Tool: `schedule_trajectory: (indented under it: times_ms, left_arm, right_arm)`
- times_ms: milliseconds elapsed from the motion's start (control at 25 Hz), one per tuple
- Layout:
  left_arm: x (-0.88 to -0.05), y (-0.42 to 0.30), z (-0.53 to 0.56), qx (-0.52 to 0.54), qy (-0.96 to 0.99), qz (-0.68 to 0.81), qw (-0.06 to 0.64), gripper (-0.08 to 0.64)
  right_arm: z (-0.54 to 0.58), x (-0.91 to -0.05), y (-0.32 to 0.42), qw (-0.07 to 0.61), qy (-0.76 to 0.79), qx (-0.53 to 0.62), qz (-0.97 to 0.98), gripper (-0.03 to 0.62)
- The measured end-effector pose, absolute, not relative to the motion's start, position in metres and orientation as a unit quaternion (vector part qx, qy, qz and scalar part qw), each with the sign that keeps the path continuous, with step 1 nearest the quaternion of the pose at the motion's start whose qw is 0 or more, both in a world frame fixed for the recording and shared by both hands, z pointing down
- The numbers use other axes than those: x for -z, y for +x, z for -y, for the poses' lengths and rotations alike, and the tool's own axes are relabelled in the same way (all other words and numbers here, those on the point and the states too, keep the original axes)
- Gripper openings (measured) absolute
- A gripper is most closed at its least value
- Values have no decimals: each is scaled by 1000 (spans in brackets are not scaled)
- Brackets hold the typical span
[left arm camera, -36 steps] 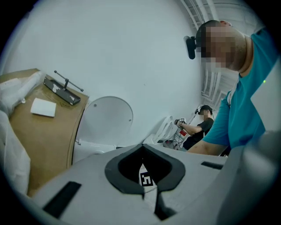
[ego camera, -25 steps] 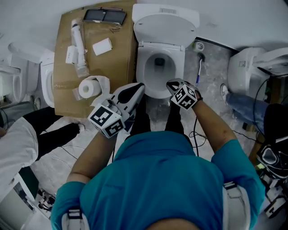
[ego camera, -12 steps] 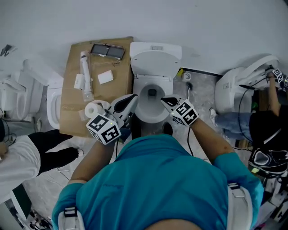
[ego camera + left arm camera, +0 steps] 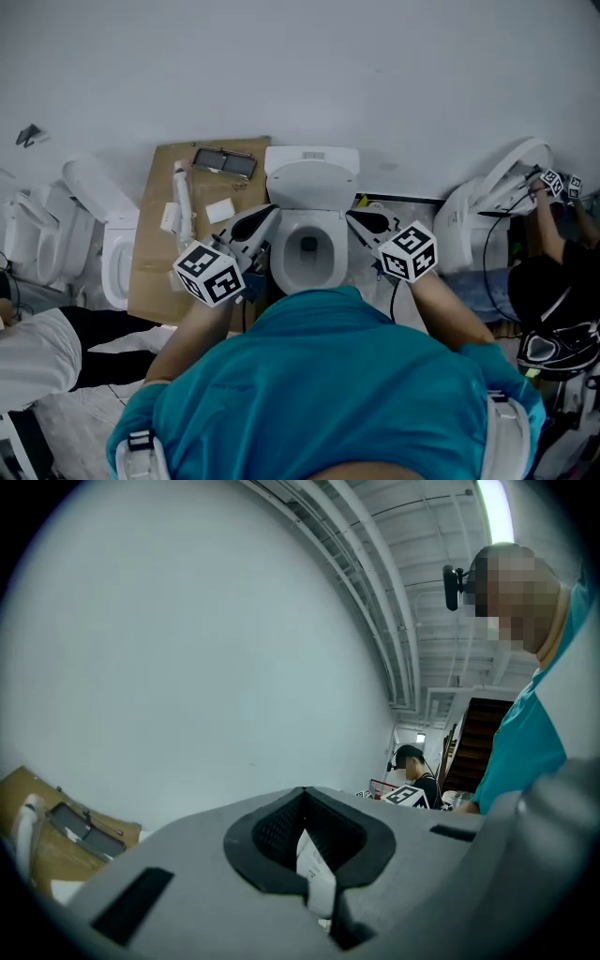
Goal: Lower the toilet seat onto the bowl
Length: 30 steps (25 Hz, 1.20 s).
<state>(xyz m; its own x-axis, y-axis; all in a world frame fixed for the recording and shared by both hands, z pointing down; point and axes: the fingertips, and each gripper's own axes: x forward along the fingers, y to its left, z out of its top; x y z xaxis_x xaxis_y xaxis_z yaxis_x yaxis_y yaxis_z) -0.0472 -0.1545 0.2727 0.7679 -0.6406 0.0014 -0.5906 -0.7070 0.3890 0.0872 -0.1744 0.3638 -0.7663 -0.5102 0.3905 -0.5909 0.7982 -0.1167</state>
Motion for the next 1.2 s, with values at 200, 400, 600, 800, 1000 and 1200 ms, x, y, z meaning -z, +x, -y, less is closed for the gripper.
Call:
schedule_trajectory:
  times_ms: [200,400,600,800,1000,1200]
  left_arm:
    - [-235,-45,157,77,929,326,157,3]
    - [-208,-43,156,81,935,320,132,3]
    - [-194,-40,153,83,937,319,112,3]
    - [-190,-41,152,78,938,323,102,3]
    - [-191,-44,153,77,935,329,105,3]
    - [-191,-44,154,76,934,331,107,3]
  right_arm:
    - [177,-305,113,123,327,-99,932,0]
    - [176,-256,132,75,352,-87,929,0]
    - [173,-219,143,24,371,-73,925,-2]
    - [175,-209,146,8,378,-69,923,-2]
    - [176,-216,144,18,376,-68,924,-2]
    - [179,-217,144,21,374,-67,925,-2]
